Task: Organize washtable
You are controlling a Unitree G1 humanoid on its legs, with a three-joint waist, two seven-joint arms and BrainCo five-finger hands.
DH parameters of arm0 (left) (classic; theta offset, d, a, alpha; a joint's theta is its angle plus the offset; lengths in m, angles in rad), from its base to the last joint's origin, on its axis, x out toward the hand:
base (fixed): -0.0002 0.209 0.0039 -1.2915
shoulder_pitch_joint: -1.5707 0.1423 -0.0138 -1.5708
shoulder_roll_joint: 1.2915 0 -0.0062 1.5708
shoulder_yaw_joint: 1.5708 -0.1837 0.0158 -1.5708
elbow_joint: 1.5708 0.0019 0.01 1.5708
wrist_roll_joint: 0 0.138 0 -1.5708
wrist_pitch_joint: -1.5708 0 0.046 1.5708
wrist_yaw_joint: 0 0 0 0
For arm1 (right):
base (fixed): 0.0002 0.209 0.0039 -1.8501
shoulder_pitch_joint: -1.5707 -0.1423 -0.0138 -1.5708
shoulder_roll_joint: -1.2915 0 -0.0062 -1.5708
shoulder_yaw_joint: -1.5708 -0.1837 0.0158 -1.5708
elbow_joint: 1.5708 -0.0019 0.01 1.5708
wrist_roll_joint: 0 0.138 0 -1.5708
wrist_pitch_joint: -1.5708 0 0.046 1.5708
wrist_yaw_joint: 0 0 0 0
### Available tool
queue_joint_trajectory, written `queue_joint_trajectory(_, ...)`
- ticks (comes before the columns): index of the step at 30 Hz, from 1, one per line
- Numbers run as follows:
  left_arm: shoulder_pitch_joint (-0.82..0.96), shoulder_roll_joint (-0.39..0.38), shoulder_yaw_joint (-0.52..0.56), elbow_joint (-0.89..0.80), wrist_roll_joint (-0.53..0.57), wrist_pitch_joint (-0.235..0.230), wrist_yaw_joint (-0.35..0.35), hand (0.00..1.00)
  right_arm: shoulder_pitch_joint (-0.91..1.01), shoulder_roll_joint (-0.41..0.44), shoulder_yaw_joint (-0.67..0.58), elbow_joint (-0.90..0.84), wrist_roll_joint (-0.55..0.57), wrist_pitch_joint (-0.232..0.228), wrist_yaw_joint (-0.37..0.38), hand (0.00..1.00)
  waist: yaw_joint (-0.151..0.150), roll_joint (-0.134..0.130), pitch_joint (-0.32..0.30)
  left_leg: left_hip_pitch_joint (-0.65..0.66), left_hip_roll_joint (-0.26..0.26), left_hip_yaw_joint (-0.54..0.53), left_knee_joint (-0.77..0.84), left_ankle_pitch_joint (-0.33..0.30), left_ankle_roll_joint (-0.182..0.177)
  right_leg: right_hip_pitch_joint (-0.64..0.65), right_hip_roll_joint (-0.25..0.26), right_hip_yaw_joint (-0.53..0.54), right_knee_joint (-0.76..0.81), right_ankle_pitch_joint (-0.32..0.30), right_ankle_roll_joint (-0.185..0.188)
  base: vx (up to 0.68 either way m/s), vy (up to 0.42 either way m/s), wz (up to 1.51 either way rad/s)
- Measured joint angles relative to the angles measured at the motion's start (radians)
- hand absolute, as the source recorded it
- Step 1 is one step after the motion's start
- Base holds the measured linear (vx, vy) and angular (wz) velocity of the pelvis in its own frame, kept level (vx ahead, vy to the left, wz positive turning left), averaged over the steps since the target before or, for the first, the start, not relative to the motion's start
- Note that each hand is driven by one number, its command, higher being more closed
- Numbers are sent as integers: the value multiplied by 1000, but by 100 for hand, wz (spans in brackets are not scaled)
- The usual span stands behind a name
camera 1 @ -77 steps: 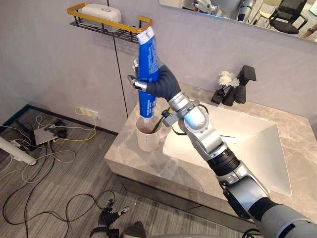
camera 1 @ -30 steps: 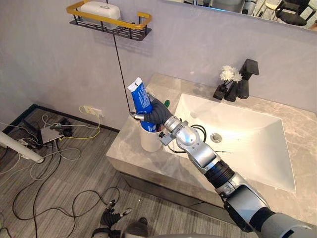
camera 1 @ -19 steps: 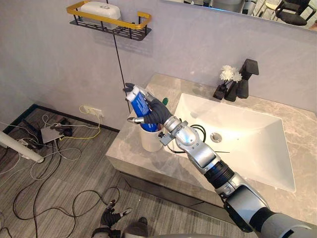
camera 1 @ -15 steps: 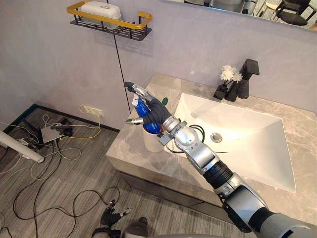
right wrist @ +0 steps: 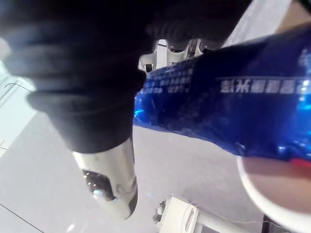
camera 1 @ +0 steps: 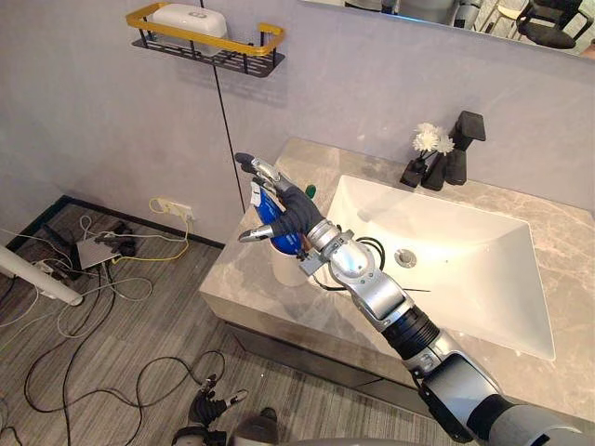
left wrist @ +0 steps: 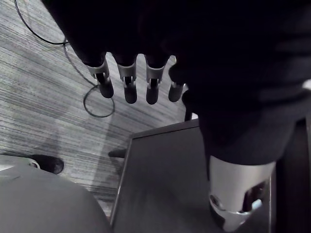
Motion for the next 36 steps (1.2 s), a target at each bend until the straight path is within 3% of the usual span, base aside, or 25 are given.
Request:
queue_joint_trajectory(8,0,1,0,1,0,0,0,0,4,-37,-67,-153,22,-21,3,0,-3,0,0,4,-1,3,0,0,0,2,-1,0,1,0,0,0,0,0)
queue_joint_trajectory(16,3,5,0,10,1,0,-3,0,3,-140,-123,-307,61,-55,8,0,-26,-2,-2,7,-1,7,0,1,0,3,-1,2,1,0,0,0,0,0)
queue_joint_trajectory(19,5,5,0,10,1,0,-4,0,1,-222,-205,-394,80,-78,14,0,-31,-3,-3,14,-1,13,-1,1,0,5,-2,7,2,1,1,0,0,-6)
queue_joint_trajectory(24,9,10,1,22,13,0,-7,0,-25,-383,-441,-507,105,-130,11,0,-59,-5,-5,29,-2,37,-8,3,3,4,-2,28,3,13,-1,-31,11,-13)
queue_joint_trajectory(27,10,8,14,33,21,0,-8,0,-23,-432,-635,-585,131,-165,0,0,-86,-7,-10,51,-1,47,-36,17,8,4,-6,35,14,14,0,-37,12,-9)
queue_joint_trajectory(30,9,3,27,47,22,0,-9,0,16,-469,-814,-625,159,-205,-25,0,-94,-8,-19,71,-1,63,-50,19,12,3,-9,53,18,23,5,-51,16,-17)
queue_joint_trajectory(31,12,5,27,57,24,0,-11,0,47,-481,-876,-626,161,-220,-45,0,-111,-9,-32,75,-1,65,-67,20,11,1,-9,53,15,26,5,-58,16,-13)
queue_joint_trajectory(36,21,6,40,67,28,1,-23,0,246,-518,-1137,-583,171,-240,-115,0,-148,-14,-51,89,0,90,-119,29,3,-17,-8,75,14,23,7,-63,-5,-16)
